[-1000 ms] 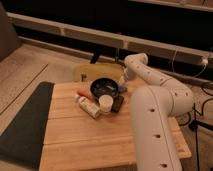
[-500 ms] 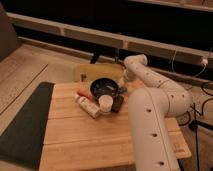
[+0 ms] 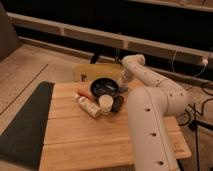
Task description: Wipe the white sponge on the table
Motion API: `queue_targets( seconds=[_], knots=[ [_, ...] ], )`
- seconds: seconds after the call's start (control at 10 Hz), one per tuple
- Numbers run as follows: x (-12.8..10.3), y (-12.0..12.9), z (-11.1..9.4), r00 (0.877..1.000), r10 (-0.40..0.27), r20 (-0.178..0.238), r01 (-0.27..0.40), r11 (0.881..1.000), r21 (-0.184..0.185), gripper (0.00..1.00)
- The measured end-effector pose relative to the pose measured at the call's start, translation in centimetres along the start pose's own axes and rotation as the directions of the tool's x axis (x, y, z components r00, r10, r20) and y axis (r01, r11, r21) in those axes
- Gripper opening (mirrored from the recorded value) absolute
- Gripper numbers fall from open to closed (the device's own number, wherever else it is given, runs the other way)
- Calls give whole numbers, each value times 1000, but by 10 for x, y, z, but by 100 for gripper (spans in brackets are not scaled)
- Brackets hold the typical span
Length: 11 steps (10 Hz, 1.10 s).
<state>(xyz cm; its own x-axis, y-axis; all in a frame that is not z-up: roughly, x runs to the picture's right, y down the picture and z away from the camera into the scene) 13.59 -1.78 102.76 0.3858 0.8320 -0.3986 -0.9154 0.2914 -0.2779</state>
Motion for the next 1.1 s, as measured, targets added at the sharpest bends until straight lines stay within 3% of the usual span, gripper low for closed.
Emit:
queue_targets(
  seconds=[0.3, 0.6, 0.8, 1.1],
  knots=[
    [8, 17, -4, 1000, -15, -20, 14, 999, -43, 0],
    [20, 37, -22, 997, -65, -48, 62, 996, -68, 0],
    [41, 23, -28, 992, -71, -108, 68, 997, -32, 0],
    [55, -22, -24, 984, 3, -177, 8, 998, 63, 0]
  ],
)
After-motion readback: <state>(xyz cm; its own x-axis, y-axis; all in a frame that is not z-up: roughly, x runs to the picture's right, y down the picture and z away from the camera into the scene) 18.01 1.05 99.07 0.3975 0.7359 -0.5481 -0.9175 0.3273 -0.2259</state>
